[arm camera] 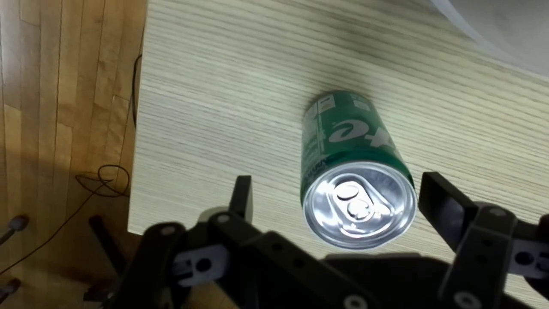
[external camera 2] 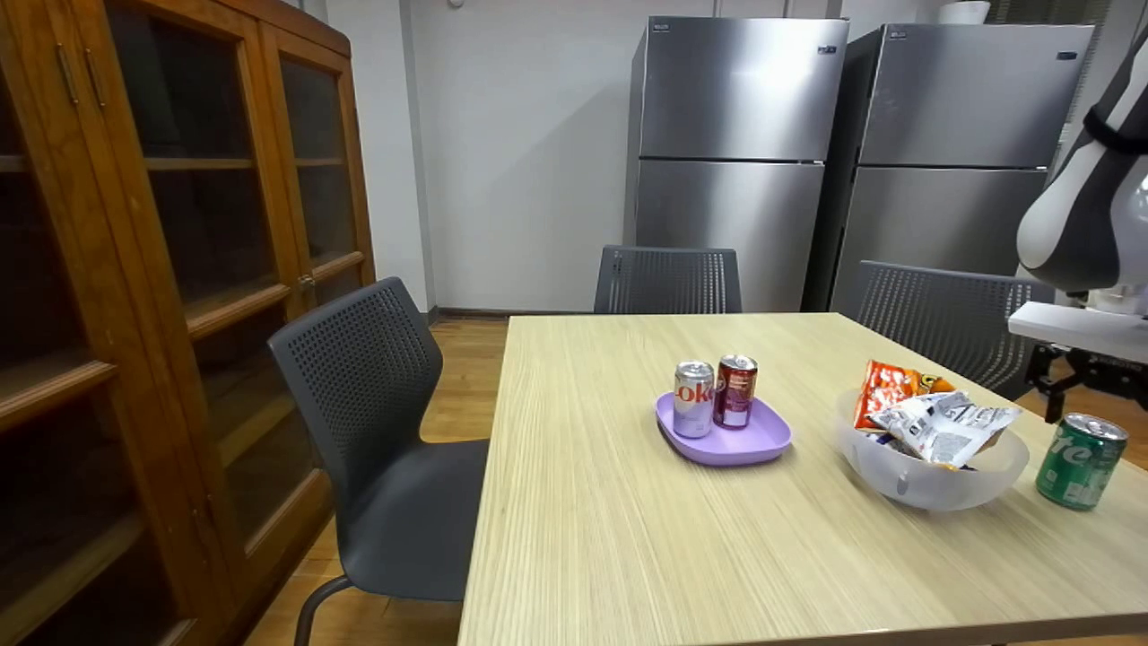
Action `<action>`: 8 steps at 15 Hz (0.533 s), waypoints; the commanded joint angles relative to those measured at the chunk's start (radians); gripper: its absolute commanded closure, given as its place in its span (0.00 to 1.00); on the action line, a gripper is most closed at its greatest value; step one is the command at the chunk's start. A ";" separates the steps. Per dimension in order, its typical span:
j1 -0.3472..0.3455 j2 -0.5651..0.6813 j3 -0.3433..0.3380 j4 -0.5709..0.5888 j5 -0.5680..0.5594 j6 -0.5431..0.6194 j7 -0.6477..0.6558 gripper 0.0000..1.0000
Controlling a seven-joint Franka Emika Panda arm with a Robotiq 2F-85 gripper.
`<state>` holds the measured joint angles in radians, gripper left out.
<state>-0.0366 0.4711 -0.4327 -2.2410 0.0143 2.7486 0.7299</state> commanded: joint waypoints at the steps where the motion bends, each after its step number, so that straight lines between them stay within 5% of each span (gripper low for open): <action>1: -0.034 0.021 0.037 0.040 0.040 -0.013 -0.011 0.00; 2: -0.034 0.027 0.039 0.045 0.044 -0.014 -0.010 0.00; 3: -0.035 0.030 0.042 0.049 0.049 -0.013 -0.012 0.25; 4: -0.035 0.032 0.044 0.052 0.052 -0.013 -0.012 0.26; 8: -0.033 0.038 0.043 0.057 0.056 -0.010 -0.011 0.58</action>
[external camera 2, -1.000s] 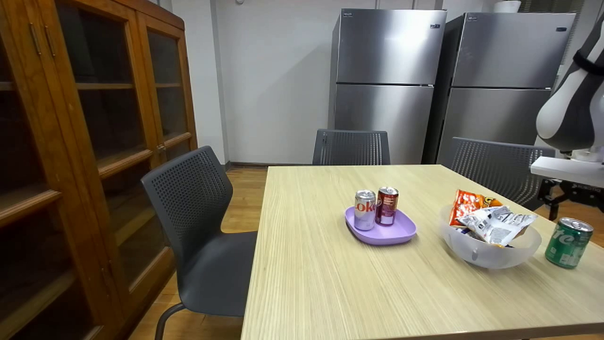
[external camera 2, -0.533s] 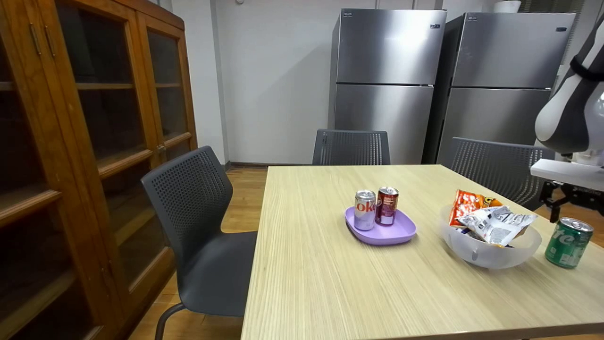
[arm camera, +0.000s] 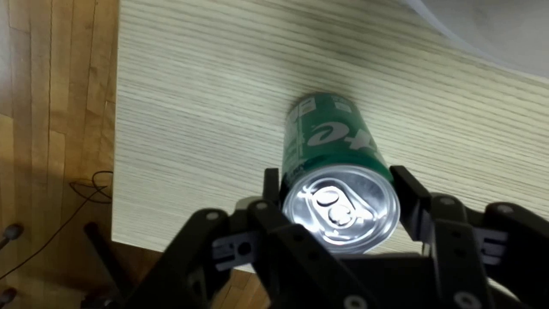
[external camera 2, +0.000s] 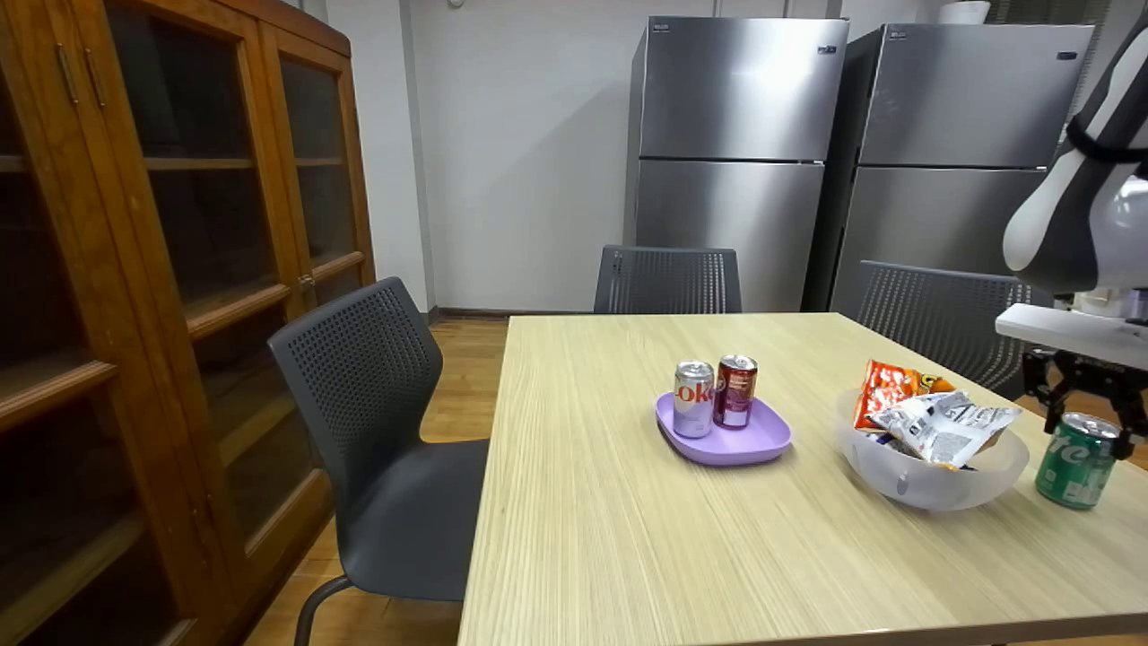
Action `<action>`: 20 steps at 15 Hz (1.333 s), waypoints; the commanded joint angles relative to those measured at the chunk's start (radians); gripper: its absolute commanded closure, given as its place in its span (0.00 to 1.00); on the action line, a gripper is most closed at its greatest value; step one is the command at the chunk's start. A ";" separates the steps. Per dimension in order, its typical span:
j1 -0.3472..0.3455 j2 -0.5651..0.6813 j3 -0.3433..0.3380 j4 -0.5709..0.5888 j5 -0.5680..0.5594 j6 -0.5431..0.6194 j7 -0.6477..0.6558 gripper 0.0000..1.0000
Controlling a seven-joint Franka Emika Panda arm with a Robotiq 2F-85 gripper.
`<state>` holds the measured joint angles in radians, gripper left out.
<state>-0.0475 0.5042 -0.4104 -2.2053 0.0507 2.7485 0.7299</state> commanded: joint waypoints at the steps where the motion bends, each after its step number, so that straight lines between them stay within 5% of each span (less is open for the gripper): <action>1: -0.021 0.003 0.019 0.021 0.019 -0.009 -0.011 0.62; 20: 0.086 -0.216 -0.055 -0.027 -0.175 -0.026 0.018 0.62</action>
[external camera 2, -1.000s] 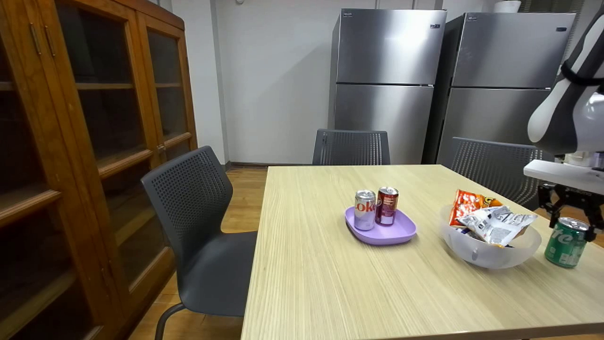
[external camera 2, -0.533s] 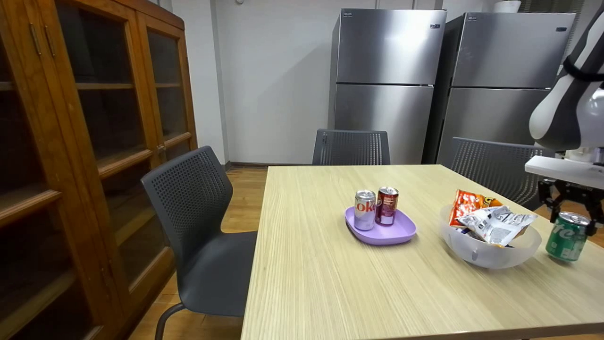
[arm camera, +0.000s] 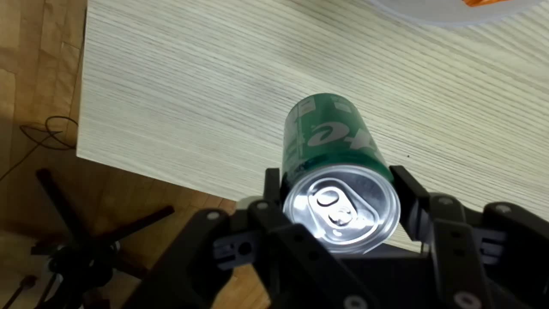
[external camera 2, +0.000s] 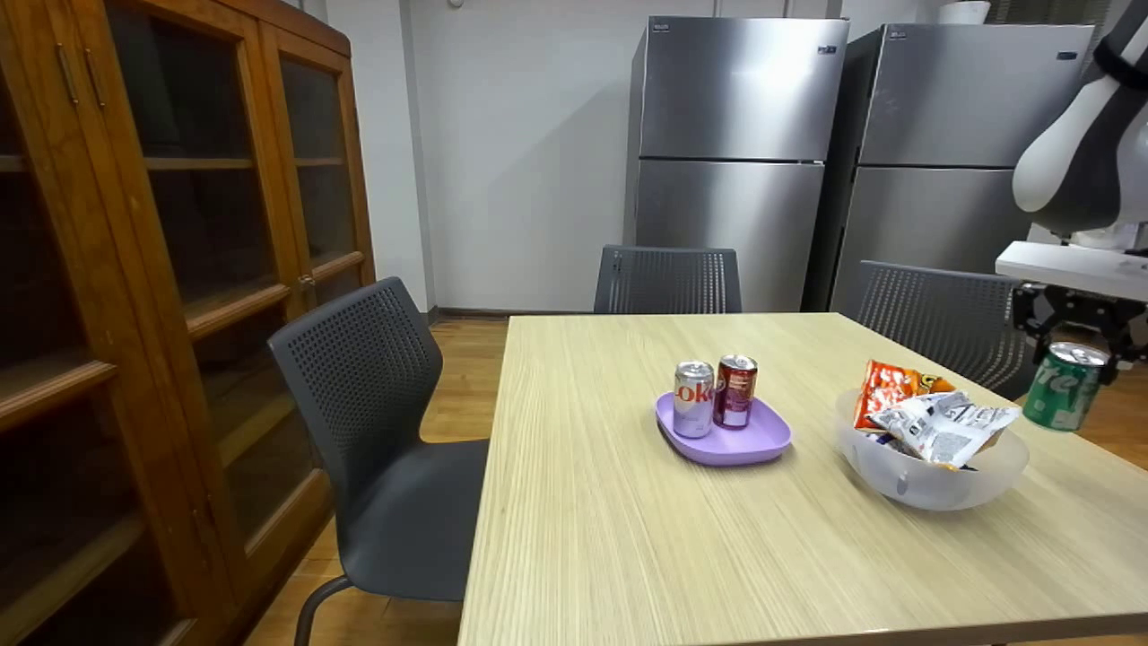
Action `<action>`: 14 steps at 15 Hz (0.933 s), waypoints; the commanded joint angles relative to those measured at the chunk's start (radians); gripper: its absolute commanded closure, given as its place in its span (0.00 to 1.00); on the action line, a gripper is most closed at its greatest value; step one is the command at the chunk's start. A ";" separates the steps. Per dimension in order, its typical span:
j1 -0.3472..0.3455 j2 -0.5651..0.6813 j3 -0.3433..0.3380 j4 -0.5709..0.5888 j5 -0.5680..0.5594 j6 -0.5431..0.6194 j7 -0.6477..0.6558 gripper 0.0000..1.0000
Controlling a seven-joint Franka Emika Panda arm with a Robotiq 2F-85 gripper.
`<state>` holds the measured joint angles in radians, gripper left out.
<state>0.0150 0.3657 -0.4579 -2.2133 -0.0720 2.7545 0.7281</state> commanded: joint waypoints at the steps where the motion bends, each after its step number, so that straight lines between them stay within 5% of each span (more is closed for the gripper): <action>1: 0.025 -0.090 -0.002 -0.016 -0.065 -0.038 0.020 0.62; 7: 0.031 -0.158 0.052 -0.009 -0.126 -0.039 -0.005 0.62; 14: 0.022 -0.177 0.190 0.006 -0.096 -0.050 -0.107 0.62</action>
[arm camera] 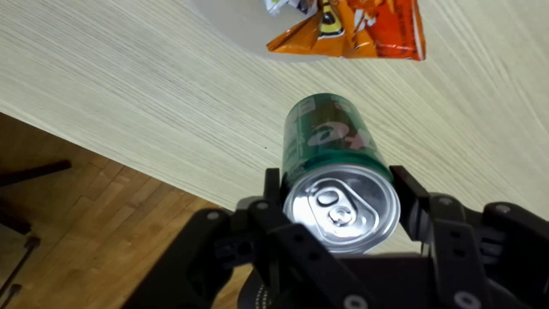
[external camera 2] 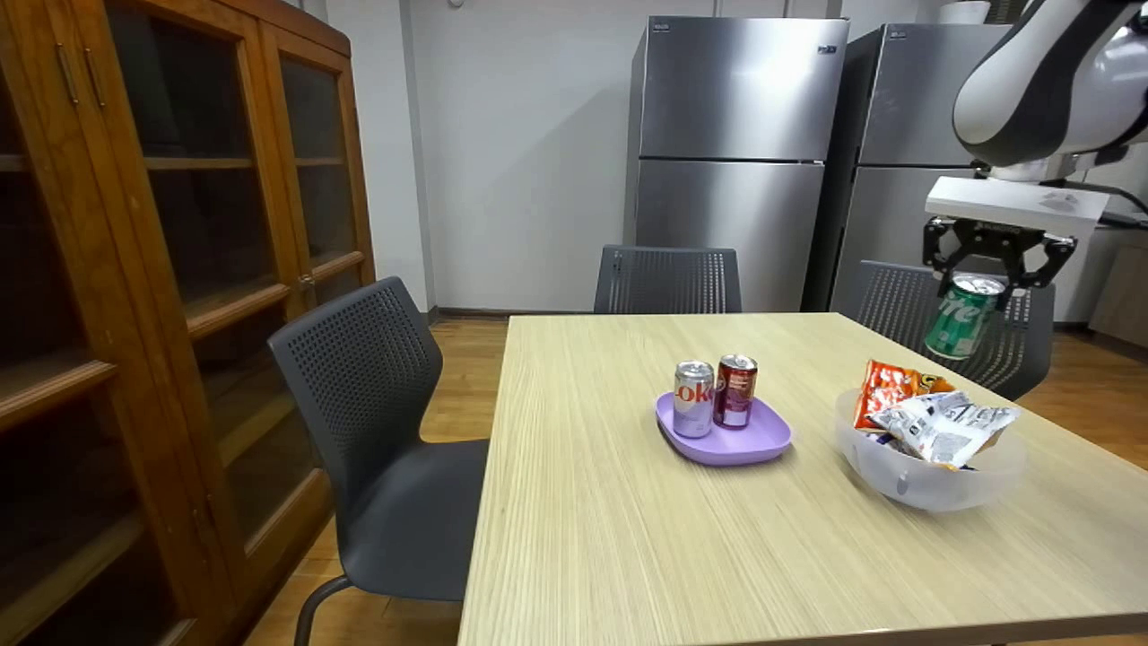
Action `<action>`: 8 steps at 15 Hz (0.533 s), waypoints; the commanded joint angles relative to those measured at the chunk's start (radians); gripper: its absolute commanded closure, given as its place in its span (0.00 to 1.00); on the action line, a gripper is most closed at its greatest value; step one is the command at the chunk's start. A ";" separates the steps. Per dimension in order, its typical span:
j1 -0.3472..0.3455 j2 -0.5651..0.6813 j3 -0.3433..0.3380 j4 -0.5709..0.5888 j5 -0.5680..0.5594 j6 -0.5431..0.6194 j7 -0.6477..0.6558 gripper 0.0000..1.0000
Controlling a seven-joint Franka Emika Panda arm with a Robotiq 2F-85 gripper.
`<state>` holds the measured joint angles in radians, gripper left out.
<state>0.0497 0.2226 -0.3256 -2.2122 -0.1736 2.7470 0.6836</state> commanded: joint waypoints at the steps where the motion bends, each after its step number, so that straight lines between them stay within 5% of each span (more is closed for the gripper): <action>1: -0.012 -0.031 0.075 0.005 0.008 -0.041 -0.079 0.62; 8: -0.005 -0.027 0.188 0.006 0.050 -0.064 -0.242 0.62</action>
<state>0.0514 0.2221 -0.1817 -2.2111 -0.1600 2.7278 0.5411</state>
